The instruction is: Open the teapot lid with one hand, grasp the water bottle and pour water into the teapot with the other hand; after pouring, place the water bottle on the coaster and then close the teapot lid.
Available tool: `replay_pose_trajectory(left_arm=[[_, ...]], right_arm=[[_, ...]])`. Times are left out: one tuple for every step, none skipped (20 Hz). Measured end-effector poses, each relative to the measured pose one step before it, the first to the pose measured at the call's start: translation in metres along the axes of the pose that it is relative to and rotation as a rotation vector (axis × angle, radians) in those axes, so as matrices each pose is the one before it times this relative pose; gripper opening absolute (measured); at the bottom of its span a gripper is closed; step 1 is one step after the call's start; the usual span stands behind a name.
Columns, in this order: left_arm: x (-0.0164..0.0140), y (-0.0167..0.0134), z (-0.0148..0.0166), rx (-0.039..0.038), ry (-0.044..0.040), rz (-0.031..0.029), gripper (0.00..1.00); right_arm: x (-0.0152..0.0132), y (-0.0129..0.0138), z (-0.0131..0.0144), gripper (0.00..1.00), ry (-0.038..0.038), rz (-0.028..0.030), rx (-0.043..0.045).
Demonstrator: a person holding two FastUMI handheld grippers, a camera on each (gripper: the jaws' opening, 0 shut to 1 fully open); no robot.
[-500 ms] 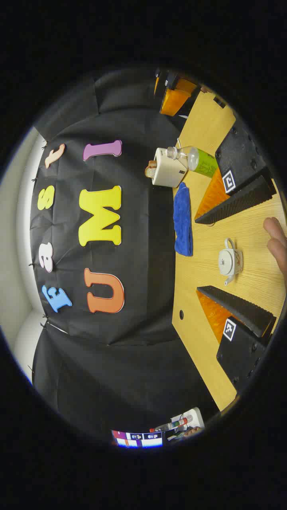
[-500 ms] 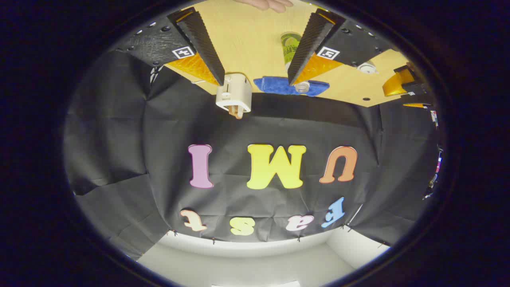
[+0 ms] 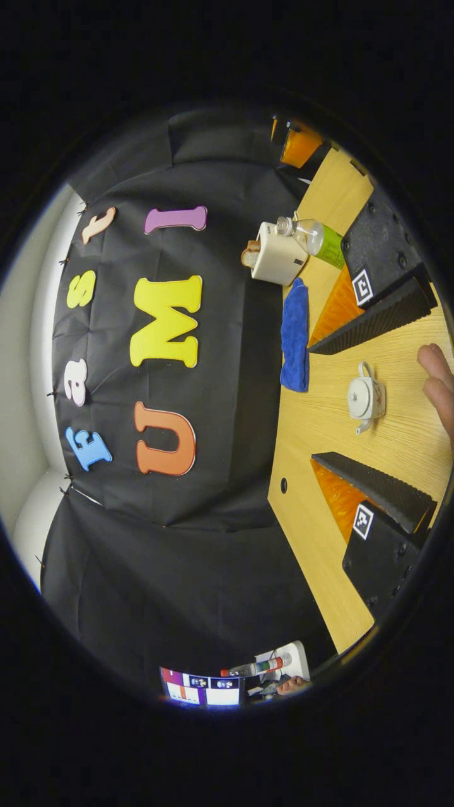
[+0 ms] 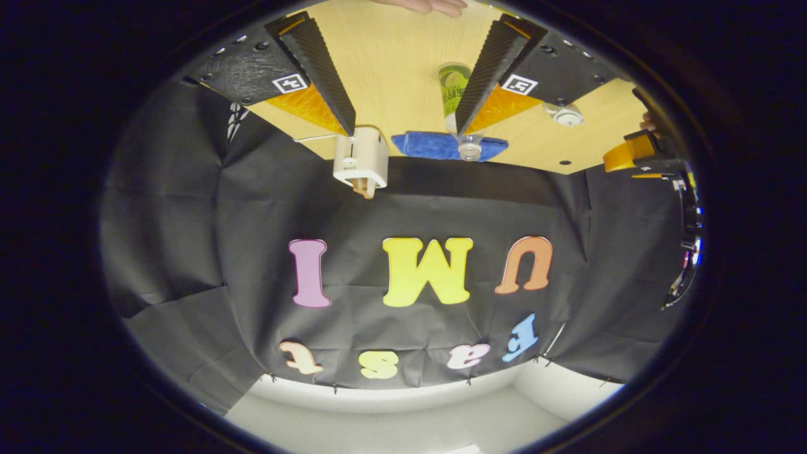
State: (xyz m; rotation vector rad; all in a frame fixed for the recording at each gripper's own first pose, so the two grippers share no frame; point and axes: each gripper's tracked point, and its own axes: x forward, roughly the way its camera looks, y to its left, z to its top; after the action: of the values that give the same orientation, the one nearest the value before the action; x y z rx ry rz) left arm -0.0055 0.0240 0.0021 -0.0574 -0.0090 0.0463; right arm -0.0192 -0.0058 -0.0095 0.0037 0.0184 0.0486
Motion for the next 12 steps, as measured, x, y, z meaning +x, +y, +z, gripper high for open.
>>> replay_pose_trajectory(left_arm=[[-0.0002, 0.00273, -0.00007, 0.00522, -0.00083, 0.00673, 0.98], [-0.00075, 0.00045, 0.00062, 0.0041, -0.00143, 0.00008, 0.98], [0.00032, -0.00318, 0.00023, 0.00457, -0.00001, -0.0054, 0.98], [-0.00142, -0.00333, -0.00116, 0.00379, -0.00031, -0.00487, 0.98], [-0.00046, -0.00091, -0.00092, 0.00564, -0.00006, -0.00551, 0.98], [0.00065, -0.00242, -0.0007, 0.00536, 0.00073, -0.00656, 0.98], [0.00102, -0.00362, -0.00166, 0.00428, 0.00103, -0.00651, 0.98], [-0.00068, -0.00143, -0.00103, 0.00518, 0.00048, -0.00551, 0.98], [0.00162, -0.00024, -0.00142, 0.00595, 0.00137, -0.00331, 0.98], [0.0011, -0.00183, -0.00162, 0.00647, 0.00154, -0.00288, 0.98], [0.00102, -0.00115, -0.00098, 0.00489, -0.00175, -0.00516, 0.98], [0.00133, -0.00156, -0.00108, 0.00149, -0.00111, -0.003, 0.98]], right_arm=[[-0.0022, -0.00077, -0.00023, 0.95, -0.00376, -0.00219, -0.00893], [-0.00059, 0.00044, -0.00096, 0.97, 0.00102, -0.00198, -0.01224], [-0.00132, -0.00127, 0.00084, 0.95, -0.00463, -0.00238, -0.00932], [-0.00145, 0.00012, 0.00087, 0.95, -0.00678, -0.00096, -0.0055], [0.00034, 0.00108, 0.00088, 0.95, -0.00217, 0.00347, -0.00588], [0.00057, -0.00002, -0.00164, 0.95, -0.00012, -0.00043, -0.00517], [0.00141, -0.00068, -0.00135, 0.97, 0.00301, -0.00083, -0.00392], [0.00136, -0.00007, -0.00212, 0.95, 0.00533, -0.001, -0.00313], [0.00103, -0.00101, -0.00197, 0.95, 0.00624, -0.0021, 0.00091], [0.00187, -0.0011, -0.00309, 0.95, 0.0081, -0.00472, 0.00487], [0.00178, -0.00135, -0.00226, 0.95, 0.00859, -0.00476, 0.00645], [0.00177, -0.00017, -0.00239, 0.95, 0.00811, -0.00346, 0.0071]])
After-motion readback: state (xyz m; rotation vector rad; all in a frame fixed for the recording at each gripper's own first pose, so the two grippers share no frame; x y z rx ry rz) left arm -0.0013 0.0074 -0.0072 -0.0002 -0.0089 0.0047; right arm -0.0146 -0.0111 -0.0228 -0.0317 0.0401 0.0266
